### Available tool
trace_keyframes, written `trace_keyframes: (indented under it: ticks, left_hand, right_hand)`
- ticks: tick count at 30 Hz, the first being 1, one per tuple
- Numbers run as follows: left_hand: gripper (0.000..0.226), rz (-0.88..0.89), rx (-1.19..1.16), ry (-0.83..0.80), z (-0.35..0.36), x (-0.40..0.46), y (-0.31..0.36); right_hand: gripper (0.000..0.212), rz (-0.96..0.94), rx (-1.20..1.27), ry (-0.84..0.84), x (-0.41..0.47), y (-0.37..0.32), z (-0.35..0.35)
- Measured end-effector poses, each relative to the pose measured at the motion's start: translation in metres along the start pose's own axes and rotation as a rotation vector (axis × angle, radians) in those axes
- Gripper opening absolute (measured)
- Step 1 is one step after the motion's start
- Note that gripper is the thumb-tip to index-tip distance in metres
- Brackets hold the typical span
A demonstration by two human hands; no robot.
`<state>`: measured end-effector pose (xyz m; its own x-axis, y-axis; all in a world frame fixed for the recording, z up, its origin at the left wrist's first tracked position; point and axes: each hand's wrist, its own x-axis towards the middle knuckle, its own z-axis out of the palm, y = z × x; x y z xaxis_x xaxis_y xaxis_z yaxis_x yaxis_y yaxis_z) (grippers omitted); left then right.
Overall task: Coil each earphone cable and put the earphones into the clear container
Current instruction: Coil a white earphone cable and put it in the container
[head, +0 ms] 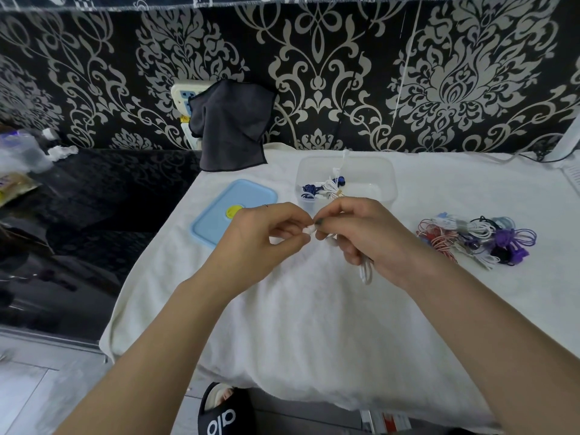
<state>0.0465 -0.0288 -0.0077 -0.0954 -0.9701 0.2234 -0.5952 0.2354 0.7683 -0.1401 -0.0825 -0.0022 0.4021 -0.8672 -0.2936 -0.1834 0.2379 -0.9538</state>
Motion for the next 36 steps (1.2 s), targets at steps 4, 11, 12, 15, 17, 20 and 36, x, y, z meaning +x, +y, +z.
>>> trace_keyframes:
  ticks: [4, 11, 12, 15, 17, 20, 36]
  left_hand:
    - [0.016, 0.016, -0.032, 0.004, -0.002, -0.002, 0.004]
    - [0.015, -0.013, -0.124, -0.042, -0.004, -0.005, 0.011]
    - [0.016, -0.017, -0.140, -0.045, -0.005, -0.005, 0.012]
    - [0.015, -0.021, -0.198, -0.055, -0.006, -0.007, 0.015]
    - [0.014, -0.014, -0.219, -0.061, -0.006, -0.008, 0.016]
    - [0.013, 0.003, -0.226, -0.056, -0.005, -0.009, 0.016]
    - [0.003, -0.123, -0.355, 0.001, -0.002, -0.004, 0.013]
  right_hand:
    - [0.011, 0.032, 0.045, -0.052, 0.000, -0.003, -0.004]
    - [0.009, 0.063, 0.085, -0.171, -0.004, -0.008, -0.011]
    - [0.009, 0.068, 0.095, -0.187, -0.004, -0.009, -0.012]
    - [0.008, 0.079, 0.117, -0.237, -0.007, -0.011, -0.015]
    - [0.008, 0.084, 0.131, -0.265, -0.009, -0.013, -0.016]
    - [0.008, 0.082, 0.144, -0.275, -0.010, -0.013, -0.016]
    - [0.021, 0.195, 0.414, -0.230, -0.005, -0.010, -0.004]
